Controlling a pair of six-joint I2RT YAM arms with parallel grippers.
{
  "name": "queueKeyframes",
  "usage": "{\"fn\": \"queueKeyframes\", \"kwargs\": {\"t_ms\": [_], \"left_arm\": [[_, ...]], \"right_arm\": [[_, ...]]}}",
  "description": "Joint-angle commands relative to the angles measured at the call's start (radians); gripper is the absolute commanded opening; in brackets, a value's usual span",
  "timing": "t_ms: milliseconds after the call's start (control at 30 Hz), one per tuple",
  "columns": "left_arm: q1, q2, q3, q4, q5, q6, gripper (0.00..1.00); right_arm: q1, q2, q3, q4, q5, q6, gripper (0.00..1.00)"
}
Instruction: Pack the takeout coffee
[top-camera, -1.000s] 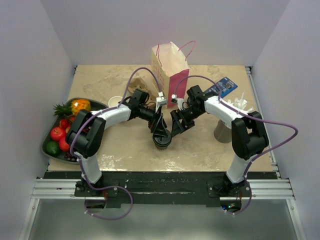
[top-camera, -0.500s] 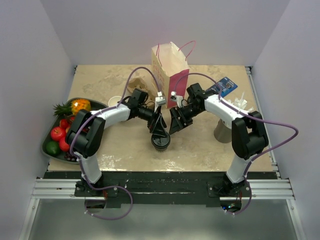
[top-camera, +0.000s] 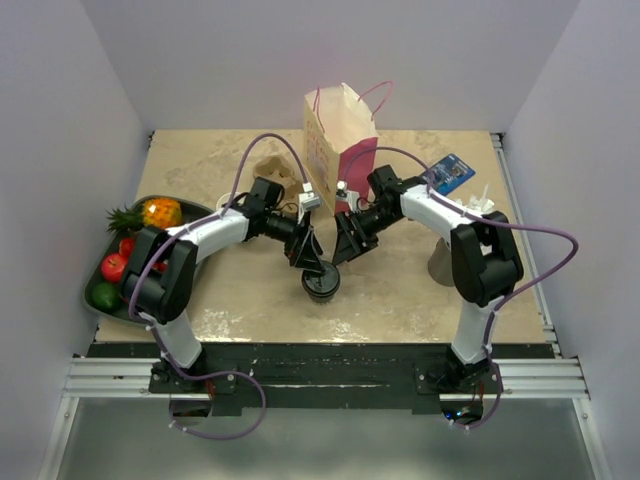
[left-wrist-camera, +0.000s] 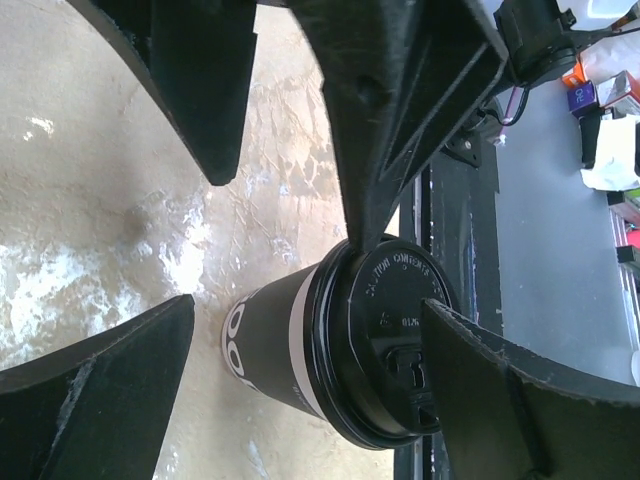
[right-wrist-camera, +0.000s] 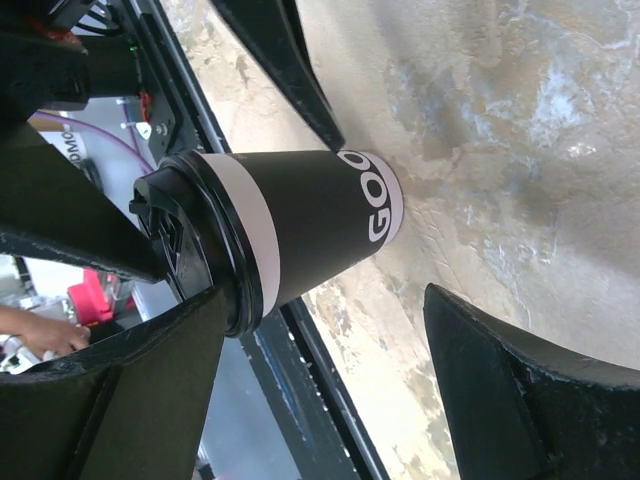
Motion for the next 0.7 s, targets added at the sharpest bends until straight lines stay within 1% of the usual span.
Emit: {"fn": "queueKeyframes", "kwargs": {"t_ms": [0,133,300,333,533,600,667], "left_arm": [[0.014,-0.048,-0.026,-0.013,-0.002,0.010,0.99],[0.031,-0.050,-0.020,-0.051,0.004,0.021,0.98],[0.051,-0.053,0.006,-0.152,0.035,0.110,0.98],[0.051,-0.056,0.014,-0.160,0.036,0.131,0.98],[0.051,-0.073,0.021,-0.192,0.030,0.155,1.00],[0.051,-0.076,0.017,-0.197,0.024,0.153,1.00],[0.051,-0.093,0.011,-0.180,0.023,0.142,1.00]], "right_arm": [[0.017,0.012,0.056,0.024,-0.067,0.026,0.83],[0.030,0.037,0.076,0.031,-0.091,0.029,0.82],[0.030,0.038,0.096,0.001,-0.120,0.000,0.82],[0.032,0.038,0.097,-0.003,-0.128,-0.003,0.83],[0.032,0.037,0.102,-0.011,-0.120,-0.005,0.83],[0.030,0.020,0.105,-0.020,-0.099,0.000,0.82],[0.029,-0.020,0.087,0.012,-0.096,0.018,0.81]]}}
